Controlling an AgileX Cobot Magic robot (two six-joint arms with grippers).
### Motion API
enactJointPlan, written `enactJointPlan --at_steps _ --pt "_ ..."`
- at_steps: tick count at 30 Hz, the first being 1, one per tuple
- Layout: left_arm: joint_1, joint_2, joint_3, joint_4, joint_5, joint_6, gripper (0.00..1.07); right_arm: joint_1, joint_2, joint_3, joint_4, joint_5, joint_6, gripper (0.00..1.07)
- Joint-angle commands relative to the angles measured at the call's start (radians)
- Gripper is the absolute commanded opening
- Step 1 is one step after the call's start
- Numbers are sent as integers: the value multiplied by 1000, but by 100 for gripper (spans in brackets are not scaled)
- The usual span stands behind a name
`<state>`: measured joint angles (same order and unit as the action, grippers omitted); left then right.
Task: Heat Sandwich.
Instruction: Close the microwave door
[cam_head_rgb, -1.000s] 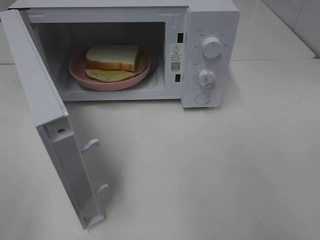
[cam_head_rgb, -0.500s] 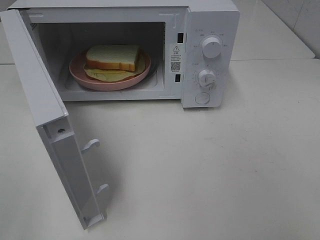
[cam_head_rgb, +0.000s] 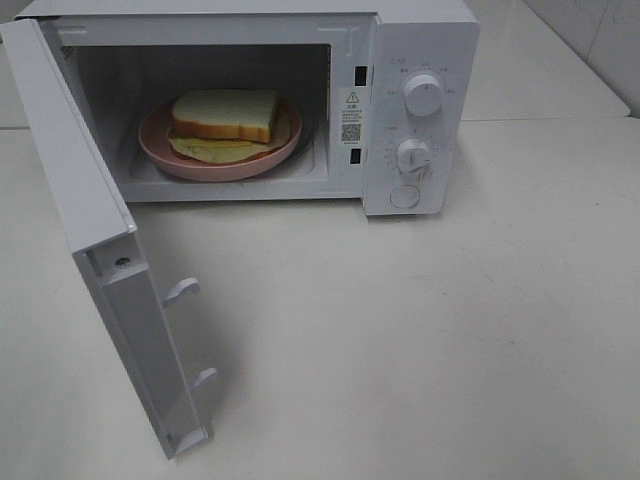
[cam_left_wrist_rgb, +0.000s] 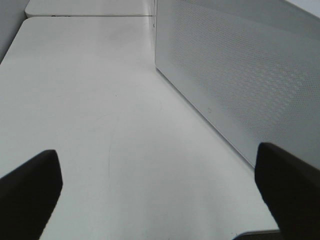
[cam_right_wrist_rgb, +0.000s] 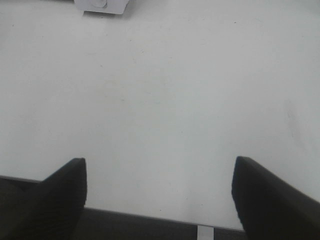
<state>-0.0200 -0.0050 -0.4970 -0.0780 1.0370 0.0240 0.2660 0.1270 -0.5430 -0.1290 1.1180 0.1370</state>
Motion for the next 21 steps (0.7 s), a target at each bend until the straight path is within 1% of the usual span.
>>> enactJointPlan --at_steps 1,4,6,12,21 --pt "-8 -26 4 -1 -10 1 101 -72 -48 24 6 -63 6 76" --pt "-8 -26 4 -1 -10 1 101 -96 -69 35 11 -80 1 76" --pt "-8 -26 4 -1 -10 1 101 -136 -99 35 13 -80 -1 76" --pt "-8 -26 4 -1 -10 1 101 -186 -158 35 15 -80 -1 76" --pt "-8 -22 4 -1 -10 1 101 -197 -158 35 17 -80 -4 76"
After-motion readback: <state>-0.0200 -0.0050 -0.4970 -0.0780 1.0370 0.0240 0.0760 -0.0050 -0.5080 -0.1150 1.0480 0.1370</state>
